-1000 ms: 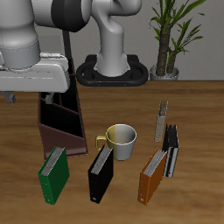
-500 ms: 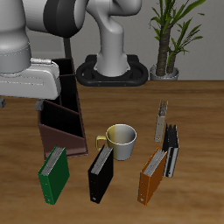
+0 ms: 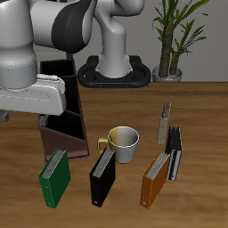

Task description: Place the green book into the right desk caddy's front compartment

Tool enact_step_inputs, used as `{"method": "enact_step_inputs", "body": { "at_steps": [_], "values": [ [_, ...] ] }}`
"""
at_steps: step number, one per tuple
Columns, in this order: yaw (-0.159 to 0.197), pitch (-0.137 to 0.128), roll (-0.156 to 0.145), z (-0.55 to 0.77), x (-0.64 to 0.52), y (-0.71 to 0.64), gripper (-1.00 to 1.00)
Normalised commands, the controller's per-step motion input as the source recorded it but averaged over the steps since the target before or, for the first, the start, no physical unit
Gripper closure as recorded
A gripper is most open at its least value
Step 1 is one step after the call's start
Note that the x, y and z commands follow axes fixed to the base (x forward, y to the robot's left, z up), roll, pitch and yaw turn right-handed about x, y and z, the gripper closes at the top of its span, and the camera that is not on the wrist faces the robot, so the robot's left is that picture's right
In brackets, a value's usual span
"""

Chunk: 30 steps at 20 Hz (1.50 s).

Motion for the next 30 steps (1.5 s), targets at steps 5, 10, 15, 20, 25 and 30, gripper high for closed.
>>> {"method": "enact_step_inputs", "body": {
  "at_steps": [5,10,15,20,25,30],
  "values": [
    [-0.024,0.004,-0.019,-0.25,0.08,0.03,-1.00],
    [-0.025,-0.007,-0.012,-0.19,0.04,0.04,-1.00],
    [-0.013,0.006,-0.009,-0.24,0.05,0.05,-1.00],
    [0.001,0.002,-0.018,-0.22,0.02,0.05,-1.00],
    [-0.015,0.010,-0.017,-0.27,0.02,0.03,-1.00],
    [-0.028,0.026,0.002,-0.24,0.05,0.08,-1.00]
  ]
}}
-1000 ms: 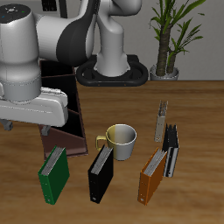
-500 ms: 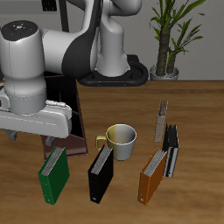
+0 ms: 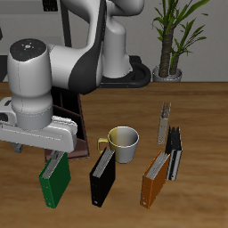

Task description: Place the green book into the right desk caddy's front compartment

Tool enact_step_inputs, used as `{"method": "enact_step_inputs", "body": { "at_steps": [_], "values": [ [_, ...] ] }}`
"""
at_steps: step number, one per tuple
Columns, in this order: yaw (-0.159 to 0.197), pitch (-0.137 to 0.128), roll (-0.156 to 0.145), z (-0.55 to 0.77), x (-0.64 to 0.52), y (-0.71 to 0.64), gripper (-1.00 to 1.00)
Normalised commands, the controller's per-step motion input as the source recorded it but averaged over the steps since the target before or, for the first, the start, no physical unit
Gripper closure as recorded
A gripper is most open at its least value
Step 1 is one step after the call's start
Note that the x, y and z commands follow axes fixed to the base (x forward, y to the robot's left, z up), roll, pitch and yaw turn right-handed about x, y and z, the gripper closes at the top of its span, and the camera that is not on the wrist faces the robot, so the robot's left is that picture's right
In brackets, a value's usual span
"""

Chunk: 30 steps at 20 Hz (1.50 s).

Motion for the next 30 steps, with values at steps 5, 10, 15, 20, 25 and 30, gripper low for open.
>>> {"method": "enact_step_inputs", "body": {
  "at_steps": [5,10,15,20,25,30],
  "values": [
    [-0.016,0.011,-0.010,-0.17,0.01,-0.02,-1.00],
    [0.000,0.025,-0.013,-0.26,0.04,-0.05,-1.00],
    [0.002,0.058,0.013,-0.40,0.10,0.08,-1.00],
    [0.018,0.031,0.023,-0.26,0.05,0.14,1.00],
    [-0.013,0.013,0.007,-0.07,-0.01,0.05,1.00],
    [-0.005,-0.011,-0.011,0.11,-0.09,-0.02,1.00]
  ]
}}
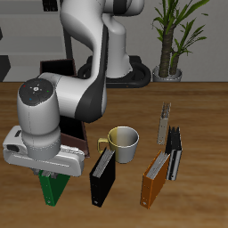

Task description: Place the green book into the right desk caddy's front compartment

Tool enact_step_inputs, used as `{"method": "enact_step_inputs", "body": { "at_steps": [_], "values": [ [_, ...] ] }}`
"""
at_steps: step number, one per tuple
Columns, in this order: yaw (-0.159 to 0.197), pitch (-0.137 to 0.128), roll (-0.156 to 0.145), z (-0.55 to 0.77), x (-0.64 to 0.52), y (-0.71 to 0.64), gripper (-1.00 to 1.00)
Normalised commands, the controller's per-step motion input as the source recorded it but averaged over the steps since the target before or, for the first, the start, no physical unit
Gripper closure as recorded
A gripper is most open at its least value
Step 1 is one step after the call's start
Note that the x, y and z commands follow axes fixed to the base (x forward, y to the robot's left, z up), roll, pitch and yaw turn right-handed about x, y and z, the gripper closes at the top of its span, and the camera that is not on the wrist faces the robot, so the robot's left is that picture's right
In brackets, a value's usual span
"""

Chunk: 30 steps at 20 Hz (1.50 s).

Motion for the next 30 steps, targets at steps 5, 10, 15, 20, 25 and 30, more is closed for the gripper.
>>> {"method": "enact_step_inputs", "body": {
  "at_steps": [5,10,15,20,25,30],
  "values": [
    [0.019,-0.057,-0.023,0.45,-0.20,-0.07,1.00],
    [0.003,-0.076,-0.021,0.68,-0.27,-0.07,1.00],
    [-0.036,-0.086,-0.028,0.86,-0.48,0.04,1.00],
    [0.031,-0.123,0.026,0.86,-0.59,0.28,1.00],
    [-0.004,-0.052,0.004,0.57,-0.46,0.12,1.00],
    [0.023,-0.053,0.001,0.41,-0.48,0.19,1.00]
  ]
}}
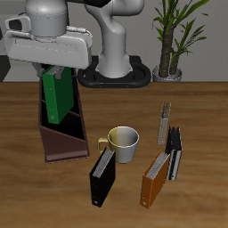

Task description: Place the green book into the right desk caddy's front compartment

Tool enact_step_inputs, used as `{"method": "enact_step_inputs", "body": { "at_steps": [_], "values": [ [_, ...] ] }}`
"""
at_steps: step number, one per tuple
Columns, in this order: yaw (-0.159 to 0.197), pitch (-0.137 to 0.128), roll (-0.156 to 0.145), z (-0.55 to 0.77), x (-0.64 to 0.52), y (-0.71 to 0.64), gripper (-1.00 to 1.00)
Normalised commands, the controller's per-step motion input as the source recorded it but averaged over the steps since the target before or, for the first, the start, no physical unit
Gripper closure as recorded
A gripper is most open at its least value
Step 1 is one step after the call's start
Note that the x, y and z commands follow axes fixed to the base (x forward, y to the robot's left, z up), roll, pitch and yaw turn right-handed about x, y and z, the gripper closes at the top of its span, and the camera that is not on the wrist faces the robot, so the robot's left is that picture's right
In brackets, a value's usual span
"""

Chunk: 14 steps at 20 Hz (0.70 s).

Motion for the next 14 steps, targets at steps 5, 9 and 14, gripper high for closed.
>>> {"method": "enact_step_inputs", "body": {
  "at_steps": [5,9,14],
  "values": [
    [0.008,-0.042,0.019,0.23,-0.53,0.28,1.00],
    [0.081,-0.065,0.105,0.20,-0.71,0.52,1.00],
    [0.049,-0.006,0.057,0.01,-0.45,0.29,1.00]
  ]
}}
